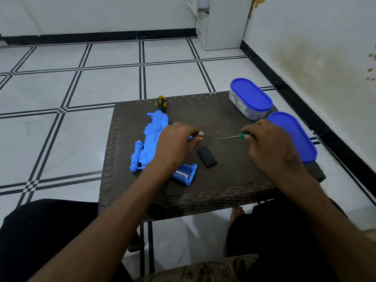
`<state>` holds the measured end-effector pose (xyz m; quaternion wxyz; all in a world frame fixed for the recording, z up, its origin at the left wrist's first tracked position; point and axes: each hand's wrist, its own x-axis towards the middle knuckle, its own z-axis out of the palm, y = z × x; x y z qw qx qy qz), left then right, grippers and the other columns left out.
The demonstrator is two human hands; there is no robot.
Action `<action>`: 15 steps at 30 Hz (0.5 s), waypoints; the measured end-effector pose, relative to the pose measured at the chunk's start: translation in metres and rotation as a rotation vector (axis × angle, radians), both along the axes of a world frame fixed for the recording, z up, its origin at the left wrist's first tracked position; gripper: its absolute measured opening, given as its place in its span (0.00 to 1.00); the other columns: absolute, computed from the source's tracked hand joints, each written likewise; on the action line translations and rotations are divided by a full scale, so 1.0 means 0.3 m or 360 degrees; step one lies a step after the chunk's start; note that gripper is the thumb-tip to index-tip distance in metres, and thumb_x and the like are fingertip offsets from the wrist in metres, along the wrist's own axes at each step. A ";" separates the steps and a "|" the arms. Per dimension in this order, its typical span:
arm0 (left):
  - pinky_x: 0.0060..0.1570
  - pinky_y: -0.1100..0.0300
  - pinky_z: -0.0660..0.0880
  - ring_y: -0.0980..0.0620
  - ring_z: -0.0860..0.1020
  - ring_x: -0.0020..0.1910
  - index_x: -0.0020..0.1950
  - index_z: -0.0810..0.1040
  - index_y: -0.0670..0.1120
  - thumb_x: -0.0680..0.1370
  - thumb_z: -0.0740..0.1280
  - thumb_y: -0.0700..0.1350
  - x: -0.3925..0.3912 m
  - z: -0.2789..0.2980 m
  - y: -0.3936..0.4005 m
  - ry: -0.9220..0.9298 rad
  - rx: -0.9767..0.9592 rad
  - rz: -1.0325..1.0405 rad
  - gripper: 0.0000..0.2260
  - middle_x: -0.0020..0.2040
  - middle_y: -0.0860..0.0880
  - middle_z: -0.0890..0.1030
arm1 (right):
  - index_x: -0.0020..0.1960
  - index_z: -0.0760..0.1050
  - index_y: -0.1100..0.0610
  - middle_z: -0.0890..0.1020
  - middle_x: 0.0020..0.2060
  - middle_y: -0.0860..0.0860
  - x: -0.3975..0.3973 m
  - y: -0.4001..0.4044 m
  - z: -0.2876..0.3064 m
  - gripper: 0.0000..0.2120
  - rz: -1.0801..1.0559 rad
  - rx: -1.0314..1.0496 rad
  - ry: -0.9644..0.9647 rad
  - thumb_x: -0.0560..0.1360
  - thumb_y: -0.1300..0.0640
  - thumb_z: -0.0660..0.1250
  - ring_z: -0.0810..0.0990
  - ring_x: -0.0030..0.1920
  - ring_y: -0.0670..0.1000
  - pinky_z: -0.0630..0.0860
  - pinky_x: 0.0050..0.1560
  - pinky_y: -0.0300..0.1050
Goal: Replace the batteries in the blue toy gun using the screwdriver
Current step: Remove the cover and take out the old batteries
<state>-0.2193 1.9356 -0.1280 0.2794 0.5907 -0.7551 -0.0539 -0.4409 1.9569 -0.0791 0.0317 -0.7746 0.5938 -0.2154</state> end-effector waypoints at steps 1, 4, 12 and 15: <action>0.44 0.54 0.71 0.45 0.78 0.47 0.49 0.84 0.49 0.77 0.68 0.50 -0.031 0.001 -0.047 -0.0226 -0.0006 -0.0060 0.07 0.43 0.48 0.83 | 0.55 0.81 0.61 0.81 0.49 0.58 -0.022 -0.017 -0.016 0.09 -0.0068 0.0009 -0.0029 0.77 0.65 0.66 0.79 0.47 0.58 0.73 0.46 0.45; 0.53 0.54 0.66 0.44 0.76 0.53 0.53 0.83 0.50 0.78 0.64 0.50 -0.113 -0.025 -0.164 -0.0796 0.0047 -0.0178 0.10 0.49 0.48 0.83 | 0.60 0.79 0.60 0.81 0.51 0.58 -0.059 -0.045 -0.075 0.11 -0.0225 0.0075 -0.0094 0.78 0.62 0.66 0.79 0.49 0.56 0.76 0.50 0.48; 0.60 0.54 0.61 0.48 0.74 0.57 0.55 0.82 0.52 0.76 0.64 0.57 -0.166 -0.150 -0.309 -0.1083 0.0106 -0.0264 0.14 0.51 0.51 0.82 | 0.54 0.79 0.57 0.82 0.47 0.50 -0.125 -0.060 -0.152 0.08 -0.0422 -0.0019 -0.0563 0.76 0.58 0.70 0.77 0.45 0.46 0.72 0.44 0.34; 0.60 0.53 0.63 0.46 0.73 0.58 0.59 0.81 0.53 0.76 0.66 0.57 -0.118 -0.150 -0.303 -0.0827 0.0141 -0.0248 0.15 0.56 0.50 0.82 | 0.51 0.79 0.53 0.82 0.45 0.45 -0.116 -0.050 -0.154 0.06 -0.0445 0.0017 -0.0957 0.74 0.57 0.72 0.79 0.45 0.43 0.77 0.47 0.35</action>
